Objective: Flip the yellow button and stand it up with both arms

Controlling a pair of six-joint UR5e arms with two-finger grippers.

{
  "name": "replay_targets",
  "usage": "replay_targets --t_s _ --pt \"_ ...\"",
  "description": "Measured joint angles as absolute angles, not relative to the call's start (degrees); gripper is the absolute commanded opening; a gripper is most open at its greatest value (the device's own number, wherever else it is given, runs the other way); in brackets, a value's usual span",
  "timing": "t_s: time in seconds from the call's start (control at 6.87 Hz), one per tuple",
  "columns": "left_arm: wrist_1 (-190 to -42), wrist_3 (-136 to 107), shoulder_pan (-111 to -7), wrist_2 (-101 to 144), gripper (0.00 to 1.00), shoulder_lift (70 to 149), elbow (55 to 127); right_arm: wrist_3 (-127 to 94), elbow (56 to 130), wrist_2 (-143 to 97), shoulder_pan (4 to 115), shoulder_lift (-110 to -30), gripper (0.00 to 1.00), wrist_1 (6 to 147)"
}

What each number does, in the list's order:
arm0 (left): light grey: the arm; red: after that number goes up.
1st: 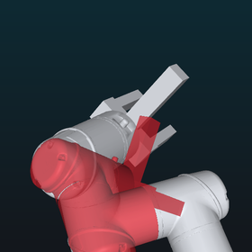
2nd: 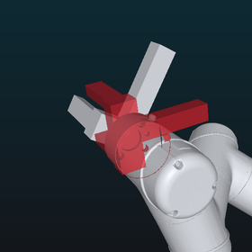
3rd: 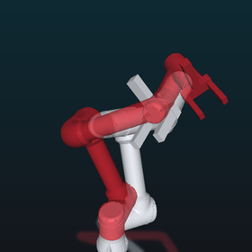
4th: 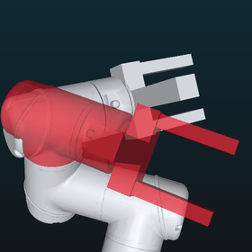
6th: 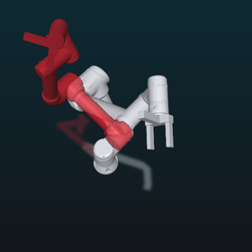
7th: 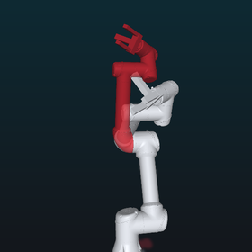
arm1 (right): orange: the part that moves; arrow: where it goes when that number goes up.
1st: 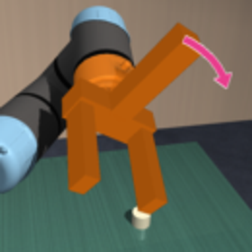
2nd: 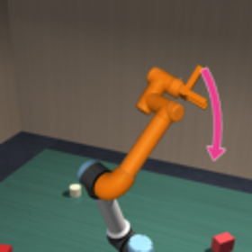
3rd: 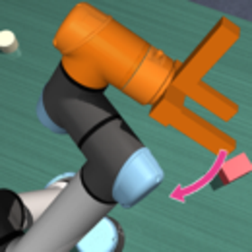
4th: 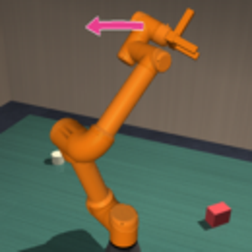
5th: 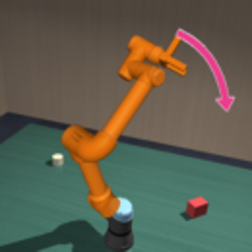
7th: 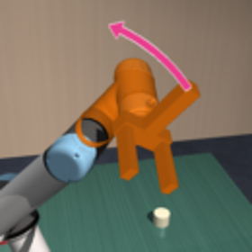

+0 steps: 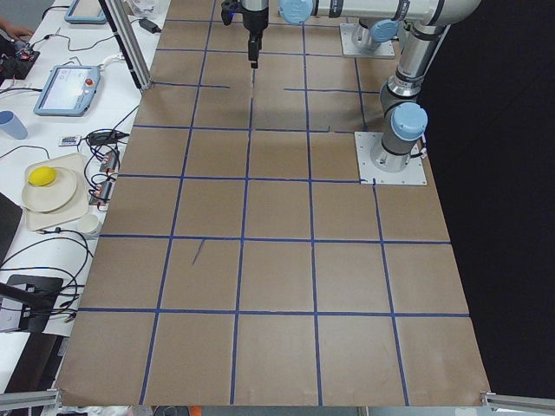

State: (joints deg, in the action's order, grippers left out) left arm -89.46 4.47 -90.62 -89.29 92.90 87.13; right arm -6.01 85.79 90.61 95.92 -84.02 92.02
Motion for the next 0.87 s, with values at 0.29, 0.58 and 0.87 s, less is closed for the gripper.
replay_targets --t_s 0.29,0.58,0.87 --pt "-89.5 4.3 -90.7 -88.6 1.0 92.5 87.2 -6.2 85.9 92.6 96.6 -84.0 1.0 92.1" --pt "-89.5 3.7 -90.7 -87.4 1.0 92.2 87.1 -6.2 86.0 92.6 96.6 -84.4 1.0 92.1" --pt "-89.6 2.7 -90.7 -87.1 1.0 92.1 86.9 -6.2 86.0 92.2 96.5 -85.0 1.0 92.1"
